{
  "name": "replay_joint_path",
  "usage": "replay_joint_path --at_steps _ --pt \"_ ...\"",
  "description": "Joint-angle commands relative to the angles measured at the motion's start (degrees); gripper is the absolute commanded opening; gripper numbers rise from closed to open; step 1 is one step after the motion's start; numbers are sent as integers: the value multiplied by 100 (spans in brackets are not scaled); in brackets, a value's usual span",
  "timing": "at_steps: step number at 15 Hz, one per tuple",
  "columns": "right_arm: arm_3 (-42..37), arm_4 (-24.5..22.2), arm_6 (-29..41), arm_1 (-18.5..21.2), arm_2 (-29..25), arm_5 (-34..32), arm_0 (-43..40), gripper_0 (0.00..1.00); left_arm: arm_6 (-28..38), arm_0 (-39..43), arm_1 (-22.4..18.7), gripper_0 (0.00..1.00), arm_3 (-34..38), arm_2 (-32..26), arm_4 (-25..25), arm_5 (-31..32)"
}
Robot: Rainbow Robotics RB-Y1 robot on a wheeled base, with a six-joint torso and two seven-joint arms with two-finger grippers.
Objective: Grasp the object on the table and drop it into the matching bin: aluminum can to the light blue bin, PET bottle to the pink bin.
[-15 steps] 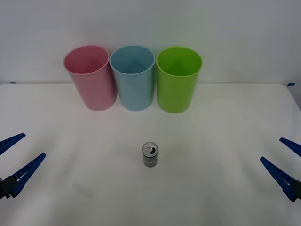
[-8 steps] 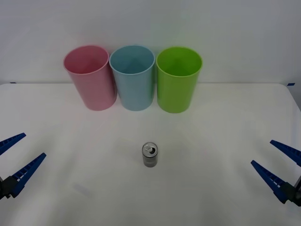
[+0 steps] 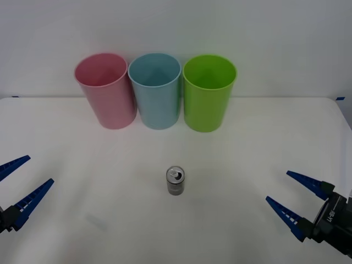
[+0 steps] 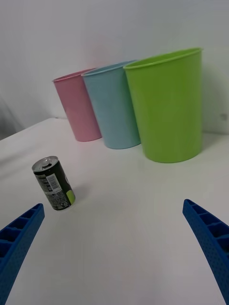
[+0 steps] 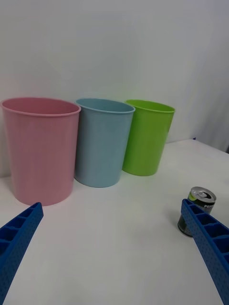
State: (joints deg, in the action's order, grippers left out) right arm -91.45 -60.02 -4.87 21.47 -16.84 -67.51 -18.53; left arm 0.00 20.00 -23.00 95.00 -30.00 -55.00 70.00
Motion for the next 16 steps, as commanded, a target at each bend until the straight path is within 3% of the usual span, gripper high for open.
replay_joint_path --at_steps 1,8,16 --pt "339 -10 -506 41 383 36 288 100 0 0 0 100 0 0 0 0" --pt "989 -1 -1526 33 1288 379 860 100 0 0 0 100 0 0 0 0" --pt "1007 -1 -1737 15 2449 1398 1176 100 0 0 0 100 0 0 0 0"
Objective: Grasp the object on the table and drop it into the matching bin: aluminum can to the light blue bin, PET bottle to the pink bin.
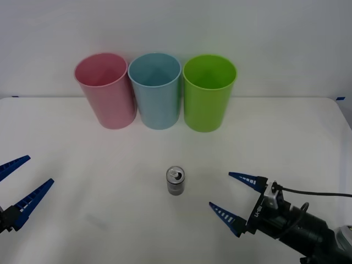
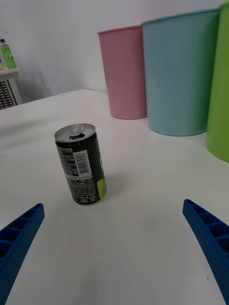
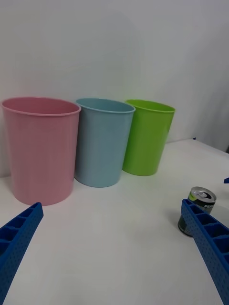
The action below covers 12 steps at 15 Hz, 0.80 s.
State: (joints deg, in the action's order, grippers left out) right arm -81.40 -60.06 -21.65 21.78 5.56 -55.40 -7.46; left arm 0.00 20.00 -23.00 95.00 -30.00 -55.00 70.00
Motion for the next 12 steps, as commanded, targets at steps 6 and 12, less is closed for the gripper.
replay_joint_path --at_steps 6,12 --pt "1 -6 -129 -78 736 803 307 100 0 0 0 100 0 0 0 0" --pt "107 -6 -138 -78 1158 1295 641 100 0 0 0 100 0 0 0 0"
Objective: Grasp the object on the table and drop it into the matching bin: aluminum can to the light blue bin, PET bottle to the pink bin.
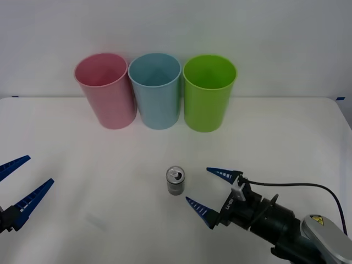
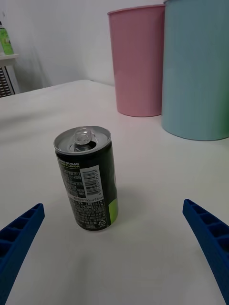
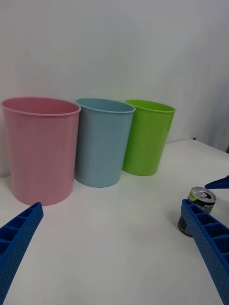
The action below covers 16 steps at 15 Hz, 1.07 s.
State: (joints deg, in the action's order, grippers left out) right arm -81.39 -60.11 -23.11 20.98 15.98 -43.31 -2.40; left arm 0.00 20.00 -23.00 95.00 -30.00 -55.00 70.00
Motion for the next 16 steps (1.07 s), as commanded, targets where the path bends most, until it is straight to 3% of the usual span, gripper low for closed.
replay_joint_path --at_steps 1,9,16 --pt "281 -1 0 -32 186 59 284 100 0 0 0 100 0 0 0 0" --pt "1450 -247 -167 -656 194 -46 1154 100 0 0 0 100 0 0 0 0" --pt "1591 -405 -194 -885 353 138 1321 100 0 0 0 100 0 0 0 0"
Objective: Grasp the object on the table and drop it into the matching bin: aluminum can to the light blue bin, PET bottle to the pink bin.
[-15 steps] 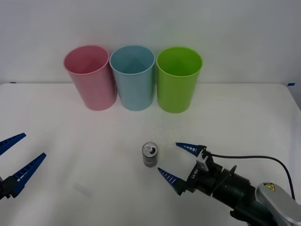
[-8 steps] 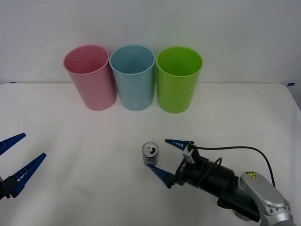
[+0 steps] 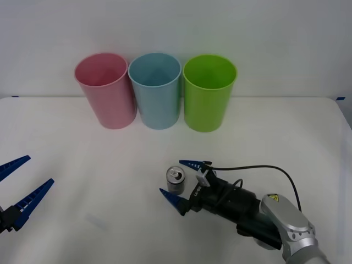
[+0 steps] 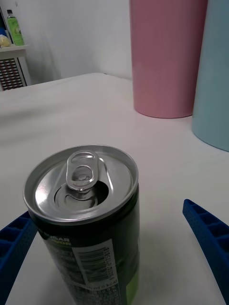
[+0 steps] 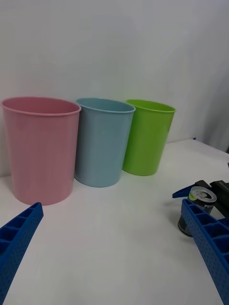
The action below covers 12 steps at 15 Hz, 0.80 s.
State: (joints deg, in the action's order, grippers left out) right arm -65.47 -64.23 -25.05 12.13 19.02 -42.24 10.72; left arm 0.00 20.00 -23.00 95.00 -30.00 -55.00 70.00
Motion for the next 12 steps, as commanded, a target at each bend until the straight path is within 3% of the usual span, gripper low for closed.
replay_joint_path --at_steps 1,5,6,7,8,12 --pt "-1 7 -18 -1 75 50 1 100 0 0 0 100 0 0 0 0" --pt "-1 7 -44 -1 128 50 1 100 0 0 0 100 0 0 0 0" --pt "-1 7 -62 -9 128 41 1 88 0 0 0 100 0 0 0 0" --pt "-1 25 -79 -9 137 41 9 14 0 0 0 100 0 0 0 0" --pt "-9 25 -114 -27 137 32 1 0 0 0 0 100 0 0 0 0" --pt "-18 33 -176 -44 137 23 1 0 0 0 0 100 0 0 0 0"
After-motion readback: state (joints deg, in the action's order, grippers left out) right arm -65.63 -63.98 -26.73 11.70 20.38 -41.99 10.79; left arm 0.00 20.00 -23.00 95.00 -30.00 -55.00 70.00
